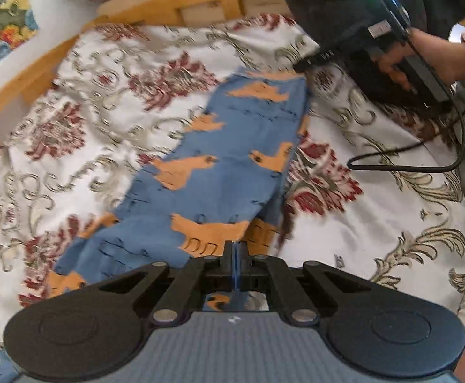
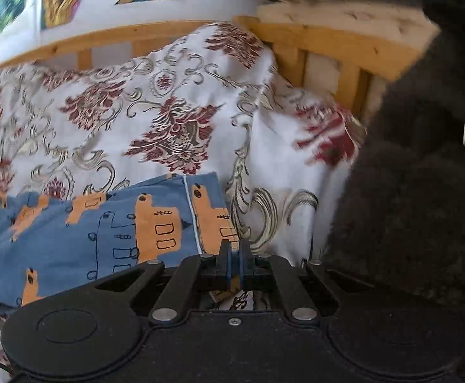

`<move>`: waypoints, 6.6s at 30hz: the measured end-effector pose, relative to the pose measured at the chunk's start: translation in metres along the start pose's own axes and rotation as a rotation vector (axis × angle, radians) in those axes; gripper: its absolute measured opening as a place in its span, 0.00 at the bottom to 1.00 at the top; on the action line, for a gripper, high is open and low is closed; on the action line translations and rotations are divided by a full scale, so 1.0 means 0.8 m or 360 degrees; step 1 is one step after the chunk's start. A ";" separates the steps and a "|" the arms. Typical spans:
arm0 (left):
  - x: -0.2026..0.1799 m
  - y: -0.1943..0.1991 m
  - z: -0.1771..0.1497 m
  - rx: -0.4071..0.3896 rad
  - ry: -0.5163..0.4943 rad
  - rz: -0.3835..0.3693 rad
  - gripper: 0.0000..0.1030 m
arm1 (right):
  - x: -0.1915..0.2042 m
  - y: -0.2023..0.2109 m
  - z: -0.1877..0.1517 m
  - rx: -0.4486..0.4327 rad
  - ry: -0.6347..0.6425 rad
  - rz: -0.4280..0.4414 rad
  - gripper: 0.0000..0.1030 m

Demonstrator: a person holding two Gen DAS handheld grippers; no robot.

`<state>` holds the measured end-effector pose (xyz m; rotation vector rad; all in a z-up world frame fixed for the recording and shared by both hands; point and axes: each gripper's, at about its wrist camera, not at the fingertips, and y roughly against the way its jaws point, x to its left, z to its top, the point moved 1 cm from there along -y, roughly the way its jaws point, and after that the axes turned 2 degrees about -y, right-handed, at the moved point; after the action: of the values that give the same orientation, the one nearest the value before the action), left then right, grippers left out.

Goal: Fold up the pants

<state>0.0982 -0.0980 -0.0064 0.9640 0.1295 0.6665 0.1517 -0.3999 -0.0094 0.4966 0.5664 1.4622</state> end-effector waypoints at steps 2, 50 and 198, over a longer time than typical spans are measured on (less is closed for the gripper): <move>0.000 -0.002 -0.001 0.0012 -0.0001 -0.0020 0.00 | -0.001 0.000 -0.005 0.0032 0.0000 -0.0023 0.03; 0.119 0.167 -0.201 0.0035 0.1487 0.0894 0.43 | 0.074 0.036 -0.033 -0.0121 0.0159 0.0235 0.68; 0.037 0.054 -0.111 0.0086 -0.0054 0.0250 0.16 | 0.280 0.080 -0.047 -0.0046 0.0754 0.1008 0.00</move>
<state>0.0678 -0.0006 -0.0180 1.0443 0.0421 0.7941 0.0841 -0.1740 -0.0105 0.3126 0.8010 2.2190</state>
